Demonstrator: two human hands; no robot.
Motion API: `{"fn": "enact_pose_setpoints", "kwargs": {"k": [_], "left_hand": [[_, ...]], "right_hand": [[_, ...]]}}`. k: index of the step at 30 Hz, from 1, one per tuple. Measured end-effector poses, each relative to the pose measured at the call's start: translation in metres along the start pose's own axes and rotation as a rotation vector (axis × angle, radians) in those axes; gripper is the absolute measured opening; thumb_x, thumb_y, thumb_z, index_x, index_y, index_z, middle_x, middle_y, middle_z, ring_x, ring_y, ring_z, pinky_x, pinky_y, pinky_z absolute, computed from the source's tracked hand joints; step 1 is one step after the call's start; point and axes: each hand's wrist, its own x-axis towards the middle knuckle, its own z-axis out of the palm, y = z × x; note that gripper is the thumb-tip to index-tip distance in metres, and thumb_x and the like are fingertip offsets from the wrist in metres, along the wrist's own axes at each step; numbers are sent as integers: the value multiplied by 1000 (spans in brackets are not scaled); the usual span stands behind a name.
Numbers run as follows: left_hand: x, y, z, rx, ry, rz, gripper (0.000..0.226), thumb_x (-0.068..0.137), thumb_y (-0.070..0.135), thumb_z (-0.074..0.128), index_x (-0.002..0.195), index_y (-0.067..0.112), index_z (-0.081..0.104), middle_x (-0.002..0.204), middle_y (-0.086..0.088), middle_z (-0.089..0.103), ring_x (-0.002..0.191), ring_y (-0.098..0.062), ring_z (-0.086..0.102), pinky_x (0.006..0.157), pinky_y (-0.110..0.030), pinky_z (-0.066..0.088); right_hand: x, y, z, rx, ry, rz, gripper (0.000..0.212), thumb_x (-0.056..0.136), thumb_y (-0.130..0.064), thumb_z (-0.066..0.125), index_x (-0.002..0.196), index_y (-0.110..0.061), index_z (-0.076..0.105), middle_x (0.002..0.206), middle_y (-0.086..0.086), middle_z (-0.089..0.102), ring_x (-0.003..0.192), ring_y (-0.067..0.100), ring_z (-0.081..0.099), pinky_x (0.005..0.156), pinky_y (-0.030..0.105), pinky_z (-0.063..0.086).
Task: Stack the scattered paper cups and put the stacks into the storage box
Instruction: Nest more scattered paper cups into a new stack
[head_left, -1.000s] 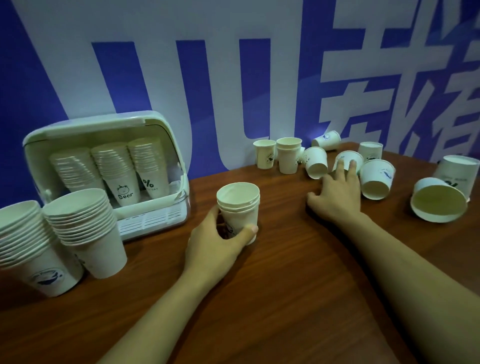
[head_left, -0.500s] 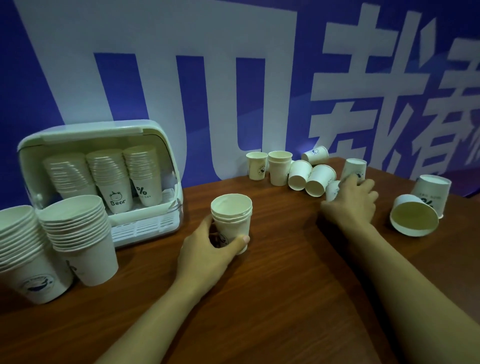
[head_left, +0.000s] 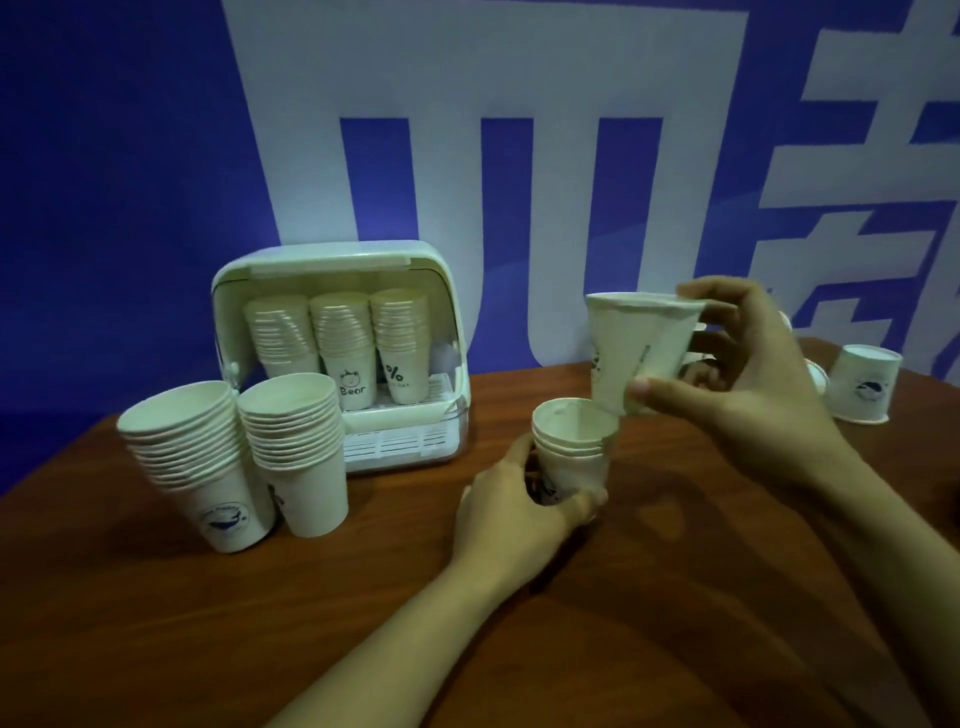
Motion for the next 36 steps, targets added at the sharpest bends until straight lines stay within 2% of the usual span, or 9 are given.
{"fn": "enact_pose_setpoints", "kwargs": {"k": [7, 11, 15, 20, 23, 25, 27, 32, 36], "left_hand": [[0, -3, 1, 10, 4, 6, 76, 63, 78, 73, 133, 50, 57, 113, 18, 75, 113, -19, 68, 99, -48, 56], [-3, 1, 2, 38, 2, 20, 73, 65, 74, 71, 133, 50, 57, 113, 18, 75, 110, -15, 69, 100, -45, 55], [-5, 2, -1, 70, -3, 31, 65, 71, 67, 73, 132, 50, 56, 114, 19, 75, 110, -11, 68, 103, -44, 53], [-4, 1, -3, 93, -8, 32, 66, 72, 67, 73, 133, 50, 56, 117, 19, 74, 112, -12, 68, 102, -44, 53], [-3, 1, -2, 72, -6, 23, 70, 68, 74, 72, 133, 51, 56, 112, 20, 75, 110, -12, 69, 101, -45, 54], [-3, 1, -3, 63, -9, 18, 67, 68, 73, 73, 130, 51, 58, 108, 20, 75, 107, -10, 69, 102, -46, 54], [-4, 1, -3, 47, -20, 16, 65, 70, 69, 74, 130, 51, 58, 111, 21, 75, 110, -10, 68, 104, -47, 52], [-7, 6, -4, 47, -7, 31, 75, 65, 73, 68, 135, 48, 56, 122, 19, 73, 117, -13, 67, 106, -48, 51], [-10, 9, -6, 68, -43, 46, 77, 69, 75, 69, 139, 48, 55, 127, 18, 72, 121, -13, 65, 108, -49, 49]], "right_hand": [[-10, 9, 31, -32, -78, -28, 78, 68, -6, 90, 128, -28, 45, 127, -4, 58, 106, 10, 64, 83, 39, 59], [-9, 13, 32, -19, -54, -31, 75, 70, -5, 88, 126, -30, 46, 125, -7, 59, 106, 8, 64, 82, 34, 60], [-8, 15, 34, -90, -74, -34, 75, 72, -17, 88, 128, -35, 42, 125, -16, 57, 106, -5, 61, 75, 26, 57], [-8, 23, 38, -98, -65, -18, 77, 71, -16, 90, 129, -33, 41, 126, -13, 56, 111, 3, 61, 79, 28, 56], [-12, 26, 42, -172, -141, -9, 83, 72, -34, 90, 135, -35, 35, 126, -17, 53, 116, -1, 55, 86, 21, 52], [-12, 27, 44, -195, -130, 17, 86, 73, -56, 79, 143, -37, 32, 131, -14, 52, 119, -1, 52, 91, 24, 47], [-12, 27, 45, -184, -92, 52, 78, 83, -65, 67, 147, -35, 35, 132, -13, 54, 119, 3, 53, 94, 27, 46], [-10, 40, 45, -441, -107, 40, 51, 99, -54, 49, 131, -17, 64, 126, 0, 64, 120, 18, 58, 104, 40, 45], [-17, 37, 36, -538, -164, 62, 66, 93, -70, 27, 143, -32, 50, 144, -8, 48, 136, 12, 40, 114, 46, 29]]}}
